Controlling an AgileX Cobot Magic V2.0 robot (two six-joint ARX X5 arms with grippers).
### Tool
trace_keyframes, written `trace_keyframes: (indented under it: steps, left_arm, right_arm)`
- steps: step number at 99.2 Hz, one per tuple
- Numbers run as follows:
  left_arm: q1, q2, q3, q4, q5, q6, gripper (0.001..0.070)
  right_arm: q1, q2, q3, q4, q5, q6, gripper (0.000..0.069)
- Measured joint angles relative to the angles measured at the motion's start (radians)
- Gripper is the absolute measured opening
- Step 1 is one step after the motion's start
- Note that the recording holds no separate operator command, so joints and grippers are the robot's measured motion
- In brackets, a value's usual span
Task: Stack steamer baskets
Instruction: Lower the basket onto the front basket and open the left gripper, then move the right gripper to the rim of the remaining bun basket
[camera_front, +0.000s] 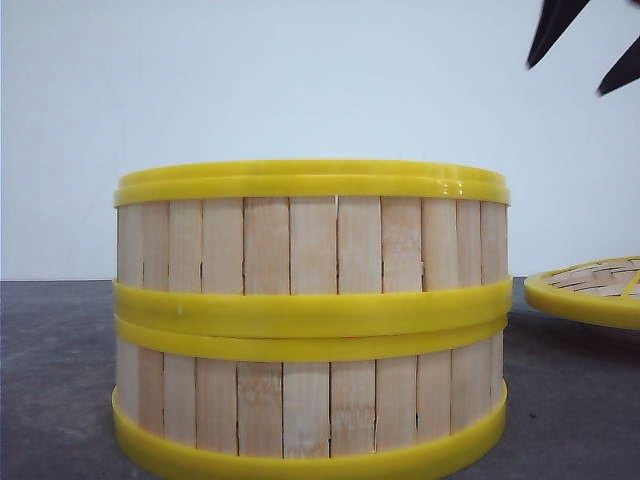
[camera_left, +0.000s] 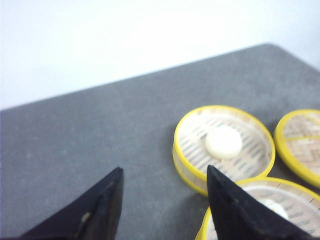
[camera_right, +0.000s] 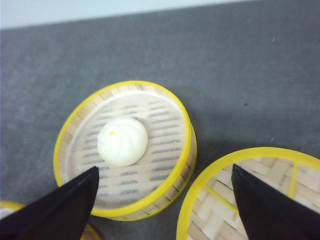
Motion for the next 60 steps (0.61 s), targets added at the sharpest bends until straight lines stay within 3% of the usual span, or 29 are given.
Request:
trace_keyframes:
  steps: [41, 60]
  left_arm:
    - [0.000, -0.290, -0.427, 0.067, -0.018, -0.054, 0.0320]
    - [-0.001, -0.453, -0.465, 0.015, -0.018, -0.077, 0.0320]
  right_arm:
    - [0.074, 0.382, 0.208, -0.015, 0.011, -0.023, 0.0526]
    - [0.077, 0.509, 0.212, 0.018, 0.060, -0.026, 0.0494]
